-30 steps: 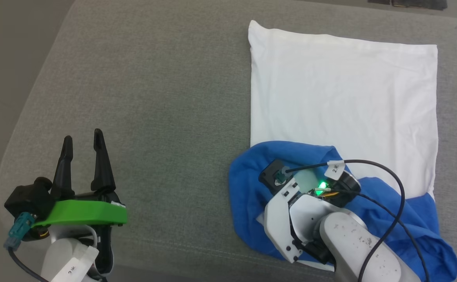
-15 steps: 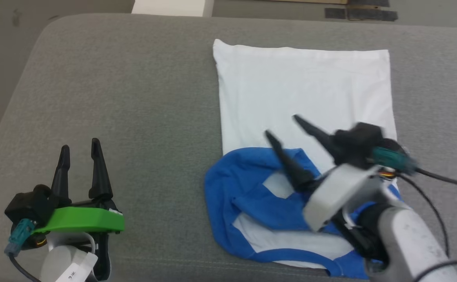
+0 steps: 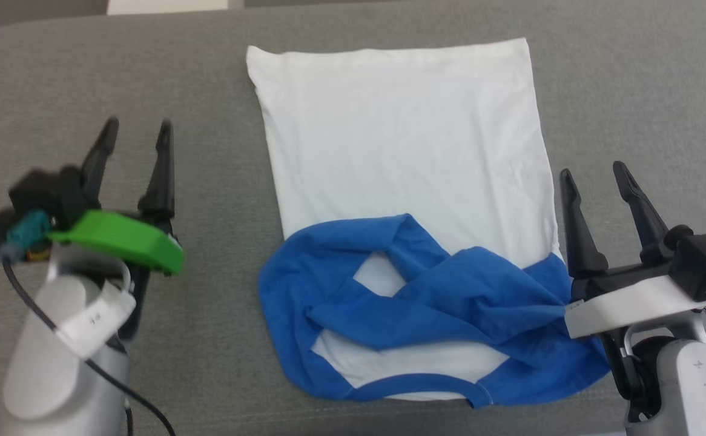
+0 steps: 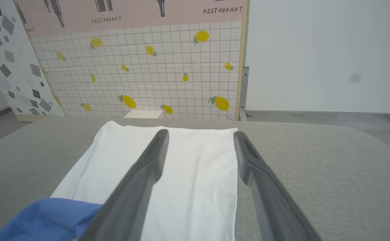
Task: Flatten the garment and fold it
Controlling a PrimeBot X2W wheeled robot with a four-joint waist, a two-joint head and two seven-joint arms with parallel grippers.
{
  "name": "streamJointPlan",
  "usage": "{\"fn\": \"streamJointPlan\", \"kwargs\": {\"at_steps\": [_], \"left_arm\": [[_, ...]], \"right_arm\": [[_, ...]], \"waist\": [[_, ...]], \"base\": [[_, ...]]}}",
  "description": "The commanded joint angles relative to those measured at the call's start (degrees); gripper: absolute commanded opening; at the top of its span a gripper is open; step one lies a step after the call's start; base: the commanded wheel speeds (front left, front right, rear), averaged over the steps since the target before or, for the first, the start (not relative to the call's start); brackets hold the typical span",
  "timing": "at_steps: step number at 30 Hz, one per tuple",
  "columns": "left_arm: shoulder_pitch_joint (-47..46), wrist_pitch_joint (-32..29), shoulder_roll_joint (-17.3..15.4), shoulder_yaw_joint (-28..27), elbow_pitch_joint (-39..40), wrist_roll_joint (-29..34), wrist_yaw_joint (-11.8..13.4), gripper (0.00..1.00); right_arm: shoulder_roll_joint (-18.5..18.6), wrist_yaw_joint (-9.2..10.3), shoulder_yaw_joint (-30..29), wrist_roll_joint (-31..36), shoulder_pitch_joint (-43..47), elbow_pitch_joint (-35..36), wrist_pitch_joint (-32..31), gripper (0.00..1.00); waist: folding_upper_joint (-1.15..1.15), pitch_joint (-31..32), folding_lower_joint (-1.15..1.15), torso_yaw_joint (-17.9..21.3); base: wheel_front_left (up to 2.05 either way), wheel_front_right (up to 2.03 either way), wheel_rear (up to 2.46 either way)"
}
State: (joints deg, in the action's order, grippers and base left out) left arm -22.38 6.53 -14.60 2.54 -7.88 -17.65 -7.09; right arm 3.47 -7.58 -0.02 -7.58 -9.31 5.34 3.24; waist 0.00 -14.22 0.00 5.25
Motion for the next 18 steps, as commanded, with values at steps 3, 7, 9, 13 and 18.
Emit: {"fn": "streamJointPlan", "kwargs": {"at_steps": [3,7,9,13,18], "left_arm": [[-6.94,-4.13,-4.06,3.22,-1.36,-2.59,-0.38,1.00],[-15.44,-9.44,-7.36,5.57,-5.03,-5.80,-0.38,1.00],[-18.77,-12.13,-9.28,6.97,-6.80,-6.04,-0.38,1.00],[-25.40,-19.78,-12.36,8.45,-11.41,-8.08,-0.39,1.00],[-32.78,-29.73,-16.14,8.10,-15.75,-8.94,0.10,1.00]], "right_arm": [[-0.47,0.09,-1.20,-0.26,-0.88,-1.96,2.01,1.00],[-0.55,0.09,-2.16,-1.51,-2.20,-3.63,3.80,1.00],[-0.56,0.09,-1.87,-2.35,-2.81,-4.29,4.31,1.00],[-0.57,0.09,-0.26,-3.74,-4.30,-5.52,5.63,1.00],[-0.58,0.09,2.38,-5.97,-5.84,-6.75,7.25,1.00]], "waist": [[0.00,-6.34,0.00,4.97],[0.00,-9.92,0.00,7.61],[0.00,-11.45,0.00,8.93],[0.00,-14.51,0.00,12.10],[0.00,-17.80,0.00,16.16]], "base": [[0.00,0.00,0.00],[0.00,0.00,0.00],[0.00,0.00,0.00],[0.00,0.00,0.00],[0.00,0.00,0.00]]}}
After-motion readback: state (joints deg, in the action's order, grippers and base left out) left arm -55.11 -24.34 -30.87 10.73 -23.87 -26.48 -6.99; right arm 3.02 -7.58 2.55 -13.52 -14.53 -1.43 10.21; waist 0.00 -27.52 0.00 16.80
